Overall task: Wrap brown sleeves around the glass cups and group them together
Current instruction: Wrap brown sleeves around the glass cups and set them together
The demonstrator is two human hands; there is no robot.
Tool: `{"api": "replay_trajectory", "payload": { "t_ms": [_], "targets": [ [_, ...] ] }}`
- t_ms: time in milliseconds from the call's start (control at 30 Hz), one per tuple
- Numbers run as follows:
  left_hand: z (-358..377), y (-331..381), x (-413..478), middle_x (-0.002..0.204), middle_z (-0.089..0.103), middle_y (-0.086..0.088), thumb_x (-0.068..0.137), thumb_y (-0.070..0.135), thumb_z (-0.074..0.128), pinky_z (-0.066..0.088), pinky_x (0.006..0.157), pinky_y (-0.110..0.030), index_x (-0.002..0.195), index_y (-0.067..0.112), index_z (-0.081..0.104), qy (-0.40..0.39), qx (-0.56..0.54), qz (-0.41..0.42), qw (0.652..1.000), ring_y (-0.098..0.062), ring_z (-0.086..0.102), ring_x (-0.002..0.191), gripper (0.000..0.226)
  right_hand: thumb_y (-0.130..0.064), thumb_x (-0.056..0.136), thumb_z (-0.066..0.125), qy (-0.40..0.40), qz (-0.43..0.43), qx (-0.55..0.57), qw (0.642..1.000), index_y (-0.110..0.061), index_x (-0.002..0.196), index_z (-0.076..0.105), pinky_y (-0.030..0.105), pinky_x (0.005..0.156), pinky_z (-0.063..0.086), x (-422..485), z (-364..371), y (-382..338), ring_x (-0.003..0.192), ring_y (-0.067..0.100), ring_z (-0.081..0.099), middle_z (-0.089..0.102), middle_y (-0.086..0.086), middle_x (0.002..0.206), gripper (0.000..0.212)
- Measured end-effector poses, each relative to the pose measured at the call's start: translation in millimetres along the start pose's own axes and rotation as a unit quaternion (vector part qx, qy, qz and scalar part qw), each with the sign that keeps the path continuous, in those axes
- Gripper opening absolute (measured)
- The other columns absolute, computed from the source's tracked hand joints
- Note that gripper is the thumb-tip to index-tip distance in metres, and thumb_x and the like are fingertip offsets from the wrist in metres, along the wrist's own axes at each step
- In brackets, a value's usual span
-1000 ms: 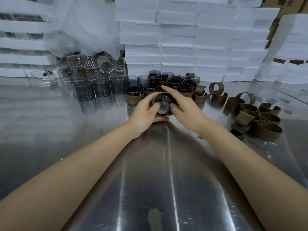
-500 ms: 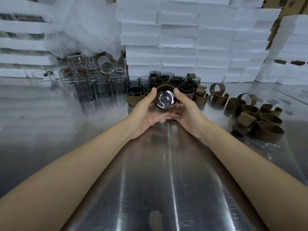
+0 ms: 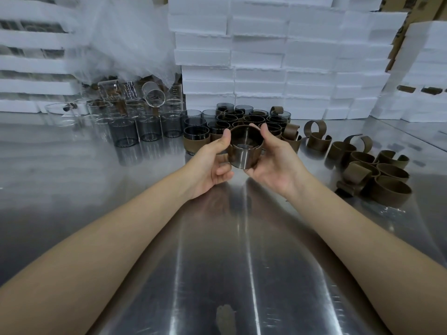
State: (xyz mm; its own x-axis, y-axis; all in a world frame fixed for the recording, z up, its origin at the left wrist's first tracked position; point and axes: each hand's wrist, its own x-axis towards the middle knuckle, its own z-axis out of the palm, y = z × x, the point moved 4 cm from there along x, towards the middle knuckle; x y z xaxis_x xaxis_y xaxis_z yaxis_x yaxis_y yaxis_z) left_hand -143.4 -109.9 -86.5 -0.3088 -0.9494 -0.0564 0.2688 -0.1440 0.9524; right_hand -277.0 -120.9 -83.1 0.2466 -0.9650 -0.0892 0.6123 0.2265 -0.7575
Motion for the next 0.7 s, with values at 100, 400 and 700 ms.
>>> {"api": "replay_trajectory", "payload": {
  "t_ms": [100, 400, 700],
  "targets": [
    [-1.7, -0.1, 1.4, 0.071, 0.054, 0.003, 0.092, 0.053, 0.056, 0.043, 0.042, -0.016, 0.096, 0.019, 0.062, 0.013, -0.014, -0.012, 1.000, -0.005, 0.027, 0.041, 0.034, -0.035, 0.091, 0.062, 0.007, 0.004, 0.032, 0.999, -0.025, 0.105, 0.071, 0.039, 0.079, 0.058, 2.6, -1.7, 1.3, 0.095, 0.028, 0.072, 0.071, 0.010, 0.114, 0.019],
    [-7.6, -1.8, 6.9, 0.067, 0.057, 0.005, 0.086, 0.056, 0.060, 0.047, 0.046, -0.014, 0.091, 0.019, 0.059, -0.008, -0.028, -0.039, 0.999, -0.004, 0.026, 0.038, 0.037, -0.031, 0.096, 0.055, -0.009, 0.014, 0.078, 0.997, -0.023, 0.109, 0.070, 0.044, 0.079, 0.059, 1.3, 2.3, 0.9, 0.102, 0.030, 0.069, 0.068, 0.011, 0.121, 0.022],
    [-11.0, -2.0, 9.5, 0.065, 0.059, 0.007, 0.079, 0.052, 0.063, 0.045, 0.045, -0.011, 0.086, 0.018, 0.059, -0.012, -0.065, -0.043, 0.997, -0.005, 0.025, 0.036, 0.035, -0.027, 0.098, 0.053, -0.009, 0.017, 0.093, 0.995, -0.020, 0.104, 0.071, 0.044, 0.071, 0.060, -1.5, 6.5, 0.9, 0.093, 0.032, 0.071, 0.070, 0.013, 0.116, 0.021]
  ]
}}
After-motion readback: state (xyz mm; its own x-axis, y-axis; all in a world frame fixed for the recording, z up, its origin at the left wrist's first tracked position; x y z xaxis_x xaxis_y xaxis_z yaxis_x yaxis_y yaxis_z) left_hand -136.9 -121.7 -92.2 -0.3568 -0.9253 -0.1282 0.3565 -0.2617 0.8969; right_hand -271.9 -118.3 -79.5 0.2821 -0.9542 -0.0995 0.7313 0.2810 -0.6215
